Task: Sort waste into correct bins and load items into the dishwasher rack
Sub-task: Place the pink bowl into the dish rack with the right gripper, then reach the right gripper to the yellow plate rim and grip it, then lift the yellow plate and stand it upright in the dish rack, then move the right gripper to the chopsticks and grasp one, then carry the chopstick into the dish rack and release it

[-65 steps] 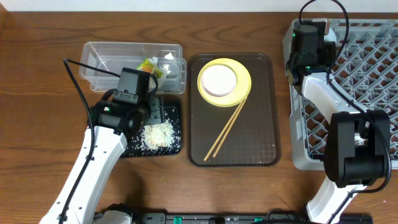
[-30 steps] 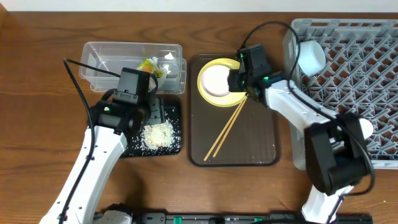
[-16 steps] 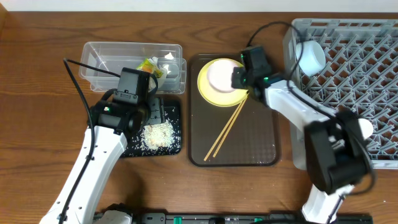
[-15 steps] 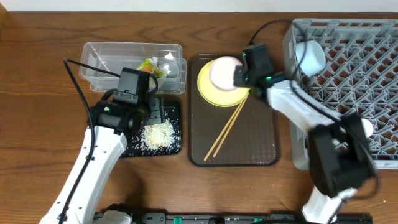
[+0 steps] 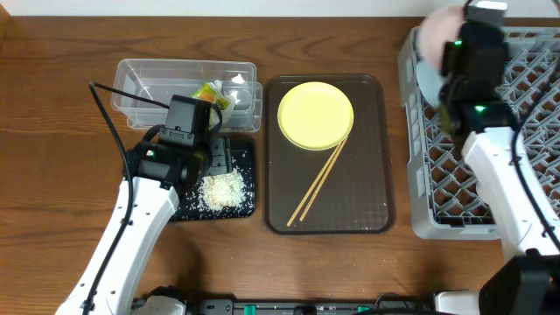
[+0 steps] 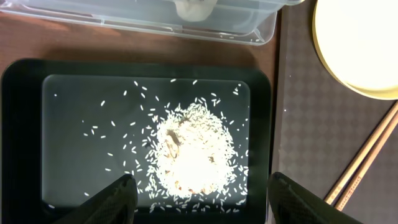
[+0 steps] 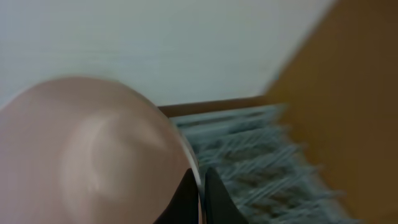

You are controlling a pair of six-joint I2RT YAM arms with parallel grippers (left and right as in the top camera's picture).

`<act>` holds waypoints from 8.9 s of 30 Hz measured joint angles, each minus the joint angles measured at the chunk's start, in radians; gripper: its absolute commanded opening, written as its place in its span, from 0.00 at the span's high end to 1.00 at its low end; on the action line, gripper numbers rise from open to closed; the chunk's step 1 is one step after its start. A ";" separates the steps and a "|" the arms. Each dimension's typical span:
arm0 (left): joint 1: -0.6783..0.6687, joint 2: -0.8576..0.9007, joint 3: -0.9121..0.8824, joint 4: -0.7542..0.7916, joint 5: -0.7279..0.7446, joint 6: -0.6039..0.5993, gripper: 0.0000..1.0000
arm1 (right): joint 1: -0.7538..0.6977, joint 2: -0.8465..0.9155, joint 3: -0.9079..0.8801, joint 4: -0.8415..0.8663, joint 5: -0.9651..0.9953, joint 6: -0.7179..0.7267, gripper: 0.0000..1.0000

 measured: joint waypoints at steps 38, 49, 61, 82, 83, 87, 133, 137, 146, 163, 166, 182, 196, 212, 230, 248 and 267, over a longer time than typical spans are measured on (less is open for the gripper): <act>0.000 0.001 0.000 0.000 0.000 0.000 0.30 | -0.195 0.435 0.000 0.503 0.246 -0.570 0.84; 0.000 0.001 0.000 0.000 0.000 0.000 0.30 | -0.051 0.451 0.000 0.461 0.261 -0.504 0.50; 0.000 0.001 0.000 0.000 0.000 0.000 0.30 | 0.030 0.318 -0.007 0.011 0.171 -0.209 0.36; 0.000 0.002 0.000 0.000 0.000 0.000 0.30 | 0.296 0.208 -0.012 -0.518 -0.639 0.532 0.41; 0.000 0.002 0.000 0.000 0.000 0.000 0.30 | 0.305 0.237 -0.013 -0.504 -0.636 0.559 0.43; 0.000 0.002 0.000 0.000 0.000 0.000 0.30 | 0.323 0.303 -0.016 -0.424 -0.590 0.616 0.47; 0.000 0.003 -0.002 0.000 0.000 0.000 0.30 | 0.018 -0.233 -0.015 -0.506 0.248 -0.091 0.99; 0.000 0.003 -0.002 0.000 0.000 0.000 0.30 | -0.028 -0.228 -0.015 -0.569 0.285 -0.149 0.99; 0.000 0.003 -0.002 0.000 0.000 0.000 0.30 | -0.044 -0.136 -0.015 -0.613 0.268 -0.129 0.99; 0.000 0.003 -0.002 -0.002 0.000 0.000 0.30 | -0.038 -0.029 -0.019 -0.550 0.229 -0.009 0.12; 0.000 0.003 -0.002 -0.002 0.000 0.000 0.30 | -0.036 -0.074 -0.021 -0.550 0.104 0.041 0.17; 0.000 0.003 -0.002 -0.002 0.000 0.000 0.30 | 0.237 -0.176 -0.054 -0.737 -0.719 0.443 0.30; 0.000 0.003 -0.002 -0.002 0.000 0.000 0.30 | 0.492 0.191 -0.168 -0.662 -0.726 0.710 0.32; 0.000 0.003 -0.002 -0.002 0.000 0.000 0.30 | 0.506 0.277 -0.168 -0.628 -0.662 0.803 0.42; 0.000 0.003 -0.002 -0.002 0.000 0.000 0.30 | 0.506 0.277 -0.169 -0.698 -0.611 0.848 0.81; 0.000 0.003 -0.002 -0.003 0.000 0.000 0.30 | 0.323 0.174 -0.077 -0.847 -0.607 0.625 0.99; 0.000 0.003 -0.002 -0.003 0.000 0.000 0.30 | -0.084 0.035 0.022 -0.962 -0.588 0.248 0.56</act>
